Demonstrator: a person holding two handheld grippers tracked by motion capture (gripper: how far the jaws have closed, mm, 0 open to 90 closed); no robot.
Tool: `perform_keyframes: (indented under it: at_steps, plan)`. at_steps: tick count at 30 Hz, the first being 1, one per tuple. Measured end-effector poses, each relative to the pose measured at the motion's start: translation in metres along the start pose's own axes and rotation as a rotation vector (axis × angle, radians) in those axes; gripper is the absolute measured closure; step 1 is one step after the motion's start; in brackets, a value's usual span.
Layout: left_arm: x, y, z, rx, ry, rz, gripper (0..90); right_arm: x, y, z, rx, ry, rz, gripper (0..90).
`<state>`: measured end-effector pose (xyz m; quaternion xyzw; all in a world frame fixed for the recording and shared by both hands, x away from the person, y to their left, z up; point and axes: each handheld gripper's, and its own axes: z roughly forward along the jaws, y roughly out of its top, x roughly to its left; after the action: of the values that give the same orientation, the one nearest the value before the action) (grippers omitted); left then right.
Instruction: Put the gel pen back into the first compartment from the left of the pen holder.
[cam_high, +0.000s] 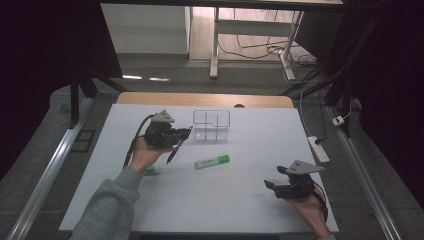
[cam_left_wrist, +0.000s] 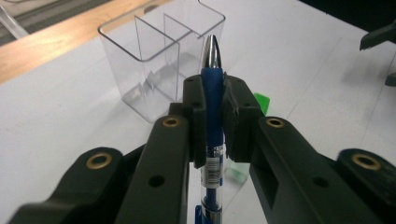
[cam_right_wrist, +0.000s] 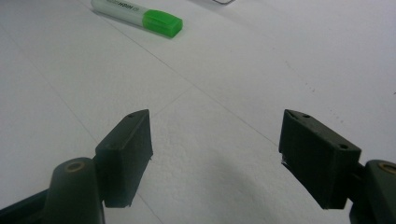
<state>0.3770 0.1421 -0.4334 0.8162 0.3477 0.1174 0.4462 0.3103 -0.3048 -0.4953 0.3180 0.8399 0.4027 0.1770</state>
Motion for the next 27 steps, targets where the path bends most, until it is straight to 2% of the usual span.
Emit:
perform_keyframes:
  at_steps: [17, 27]
  plan:
    - [-0.002, 0.015, -0.007, -0.084, 0.017, 0.021, 79.5, -0.001, 0.0, -0.001, -0.01, -0.002, 0.008, 25.0]
    - [-0.002, 0.025, -0.005, -0.116, 0.007, 0.024, 79.4, -0.003, -0.001, -0.003, -0.007, -0.012, 0.016, 25.0]
